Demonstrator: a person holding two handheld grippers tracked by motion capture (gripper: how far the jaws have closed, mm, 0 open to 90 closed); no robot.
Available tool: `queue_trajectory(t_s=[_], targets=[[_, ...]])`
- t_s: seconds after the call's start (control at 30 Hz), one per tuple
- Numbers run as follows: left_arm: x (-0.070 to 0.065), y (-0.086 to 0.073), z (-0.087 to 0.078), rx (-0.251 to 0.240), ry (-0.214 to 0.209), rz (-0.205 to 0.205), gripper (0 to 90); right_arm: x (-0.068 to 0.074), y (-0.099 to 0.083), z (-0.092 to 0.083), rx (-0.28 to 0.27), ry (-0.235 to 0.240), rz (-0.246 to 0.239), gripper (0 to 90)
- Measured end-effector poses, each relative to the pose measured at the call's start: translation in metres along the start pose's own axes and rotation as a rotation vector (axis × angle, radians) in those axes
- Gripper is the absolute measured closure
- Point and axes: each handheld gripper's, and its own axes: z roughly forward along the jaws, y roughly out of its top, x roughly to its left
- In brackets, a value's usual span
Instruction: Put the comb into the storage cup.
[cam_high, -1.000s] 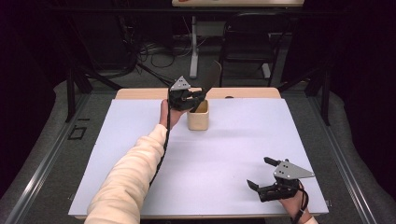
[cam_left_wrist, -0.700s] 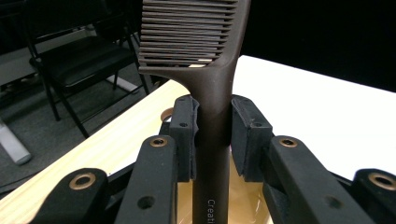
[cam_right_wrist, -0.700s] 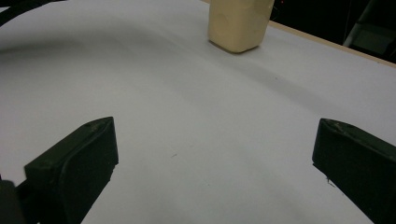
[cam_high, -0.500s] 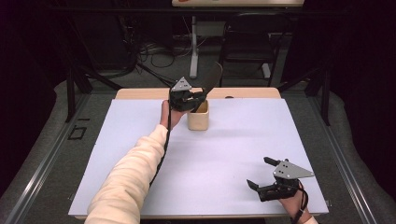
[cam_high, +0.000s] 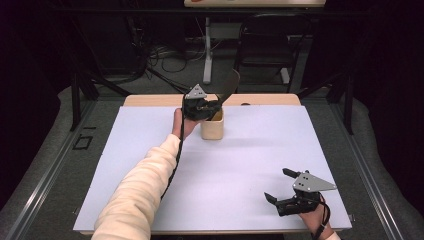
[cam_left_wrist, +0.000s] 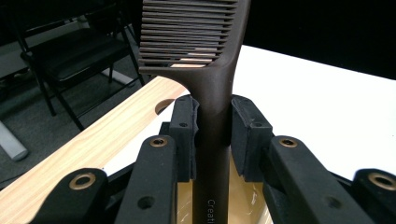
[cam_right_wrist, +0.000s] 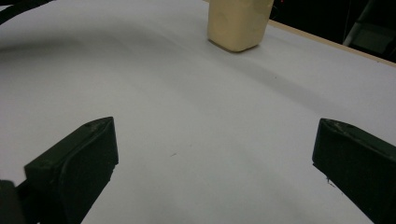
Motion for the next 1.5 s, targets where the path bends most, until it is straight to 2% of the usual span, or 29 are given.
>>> queue_trajectory(t_s=[0.23, 0.9, 1.13, 1.5], targets=[[0.0017, -0.0035, -0.0003, 0.008, -0.002, -0.005, 72.4, 0.0001, 0.0001, 0.0006, 0.000, 0.001, 0.002, 0.0], [-0.0018, -0.0027, 0.0016, 0.032, -0.006, 0.025, 72.5, 0.0000, -0.0001, 0.0008, 0.002, 0.002, 0.003, 0.0], [-0.0046, -0.0033, 0.0036, 0.051, 0.003, 0.057, 72.4, -0.0001, 0.0000, 0.0006, 0.000, 0.002, 0.001, 0.0], [-0.0059, -0.0037, 0.0050, 0.060, 0.002, 0.060, 72.5, 0.0000, -0.0001, 0.0008, 0.004, 0.003, 0.003, 0.0]])
